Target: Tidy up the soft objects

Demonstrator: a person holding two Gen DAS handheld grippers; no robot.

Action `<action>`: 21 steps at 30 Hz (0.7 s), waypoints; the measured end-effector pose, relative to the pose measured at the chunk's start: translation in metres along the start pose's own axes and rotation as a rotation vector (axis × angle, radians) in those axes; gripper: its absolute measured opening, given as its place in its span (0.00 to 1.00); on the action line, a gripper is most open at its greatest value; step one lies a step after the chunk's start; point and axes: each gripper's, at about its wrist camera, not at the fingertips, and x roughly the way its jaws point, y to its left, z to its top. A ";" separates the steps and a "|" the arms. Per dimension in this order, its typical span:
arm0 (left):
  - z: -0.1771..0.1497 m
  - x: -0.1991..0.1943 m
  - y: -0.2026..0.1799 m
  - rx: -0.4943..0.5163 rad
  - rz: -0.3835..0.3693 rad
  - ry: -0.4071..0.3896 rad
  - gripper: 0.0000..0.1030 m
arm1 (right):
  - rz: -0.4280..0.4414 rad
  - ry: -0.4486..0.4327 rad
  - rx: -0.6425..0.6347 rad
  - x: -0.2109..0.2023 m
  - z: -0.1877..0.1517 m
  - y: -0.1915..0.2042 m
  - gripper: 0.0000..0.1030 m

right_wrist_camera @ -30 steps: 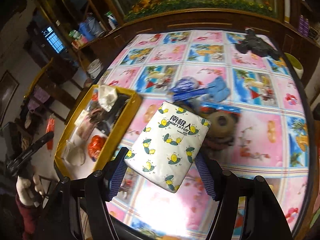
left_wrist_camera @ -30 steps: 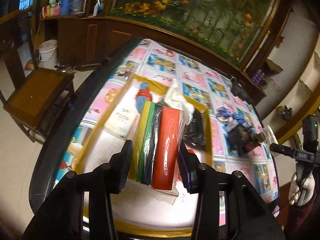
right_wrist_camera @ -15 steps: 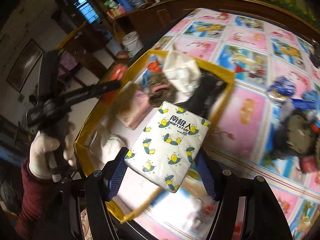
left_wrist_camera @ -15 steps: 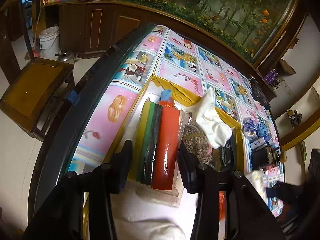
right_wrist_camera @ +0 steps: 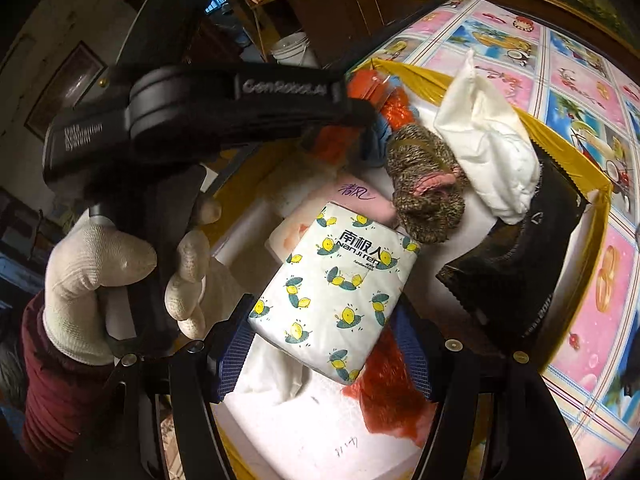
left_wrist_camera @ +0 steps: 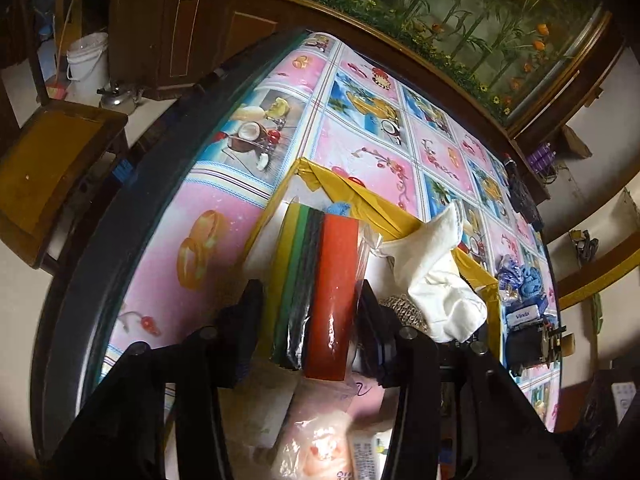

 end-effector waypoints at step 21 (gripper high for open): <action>-0.054 -0.126 -0.054 0.020 -0.149 -0.235 0.58 | -0.007 -0.331 0.104 -0.104 -0.081 -0.054 0.84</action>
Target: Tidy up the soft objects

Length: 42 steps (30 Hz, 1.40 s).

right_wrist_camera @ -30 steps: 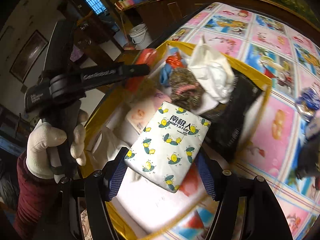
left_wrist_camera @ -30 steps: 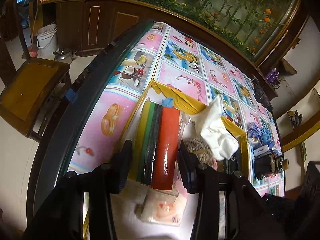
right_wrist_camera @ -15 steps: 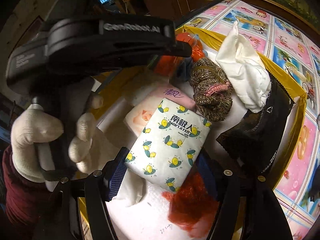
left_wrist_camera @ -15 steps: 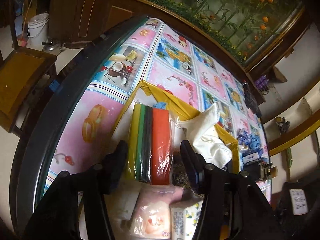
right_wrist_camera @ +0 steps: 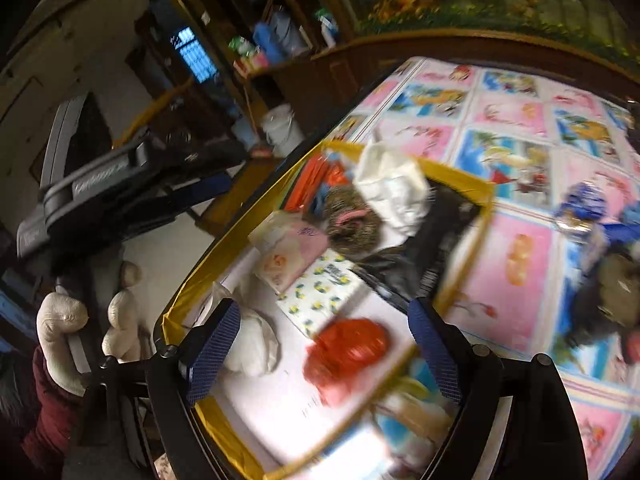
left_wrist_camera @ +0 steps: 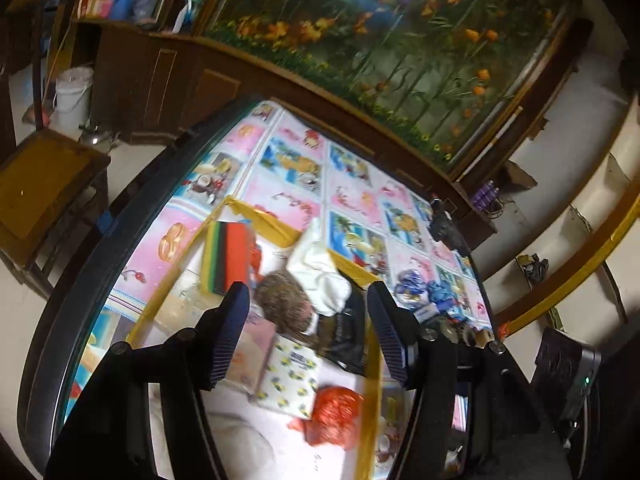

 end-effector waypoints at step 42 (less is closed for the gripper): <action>0.137 -0.387 -0.348 0.507 0.308 -0.822 0.80 | -0.966 -0.670 0.051 -0.672 -0.042 -0.062 0.99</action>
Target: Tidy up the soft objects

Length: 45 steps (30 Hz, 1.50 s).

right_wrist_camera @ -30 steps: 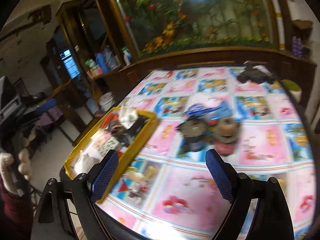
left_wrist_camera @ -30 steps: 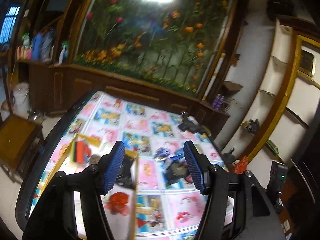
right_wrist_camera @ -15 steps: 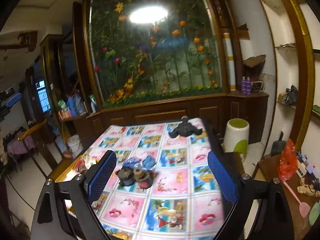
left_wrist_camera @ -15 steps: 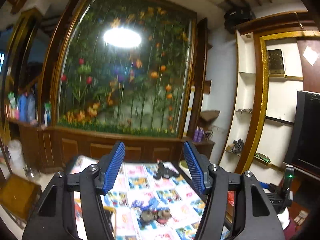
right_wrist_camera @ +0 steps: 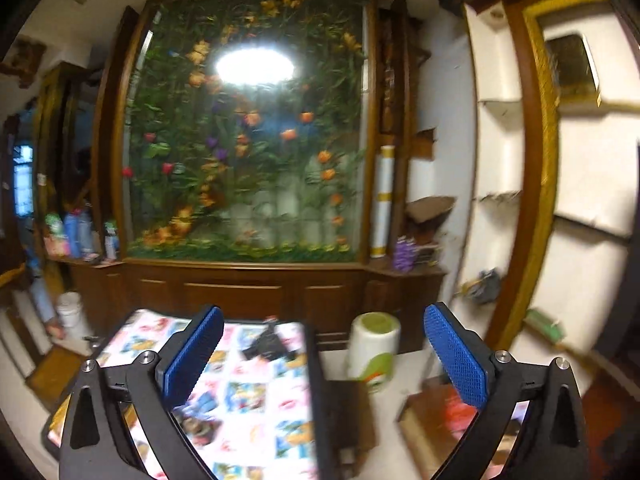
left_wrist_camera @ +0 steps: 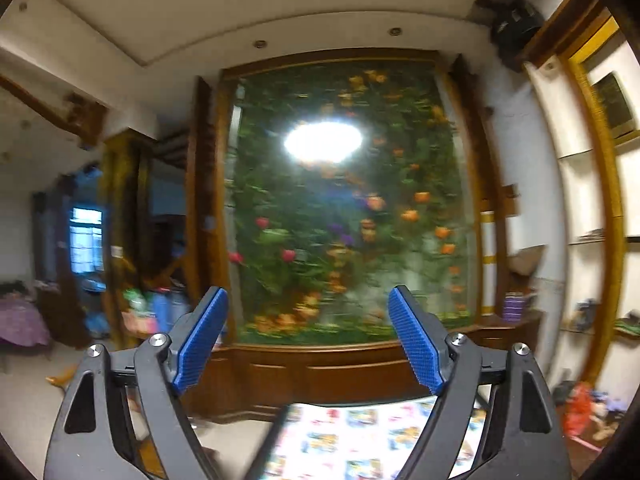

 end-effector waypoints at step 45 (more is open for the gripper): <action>-0.516 0.193 -0.111 -0.186 -0.448 0.874 0.81 | 0.078 0.492 -0.155 0.330 -0.281 0.387 0.99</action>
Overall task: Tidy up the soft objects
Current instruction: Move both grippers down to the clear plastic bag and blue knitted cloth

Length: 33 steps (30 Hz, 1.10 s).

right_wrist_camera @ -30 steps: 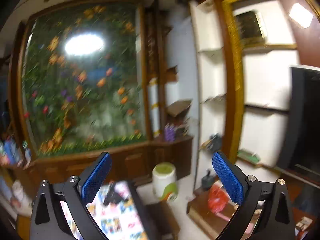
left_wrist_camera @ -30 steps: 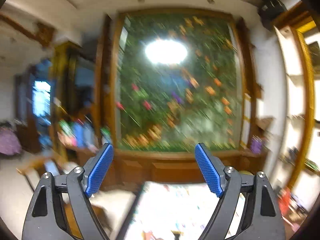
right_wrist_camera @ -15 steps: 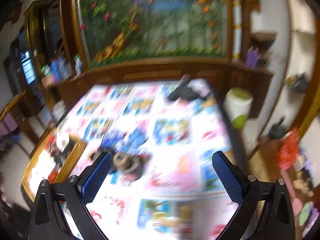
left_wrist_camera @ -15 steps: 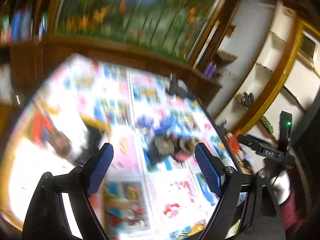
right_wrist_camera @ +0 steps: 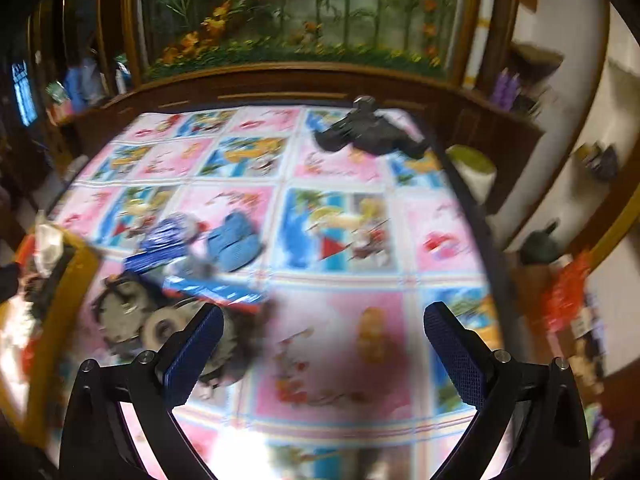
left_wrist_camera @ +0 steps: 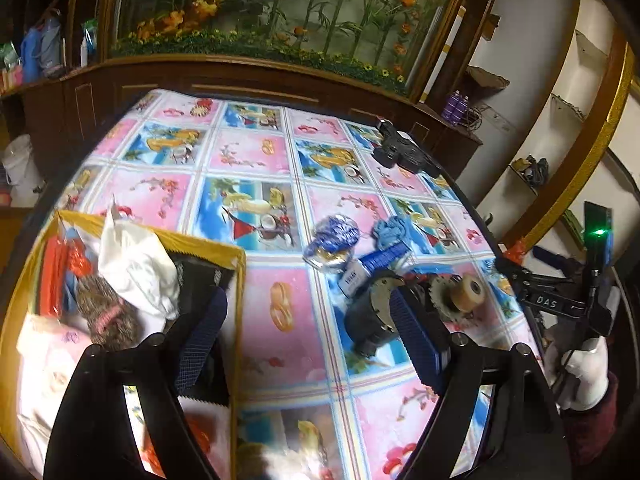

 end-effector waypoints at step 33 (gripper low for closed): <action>0.063 0.128 0.010 -0.091 -0.012 0.242 0.81 | 0.516 0.284 0.123 0.096 0.012 -0.003 0.87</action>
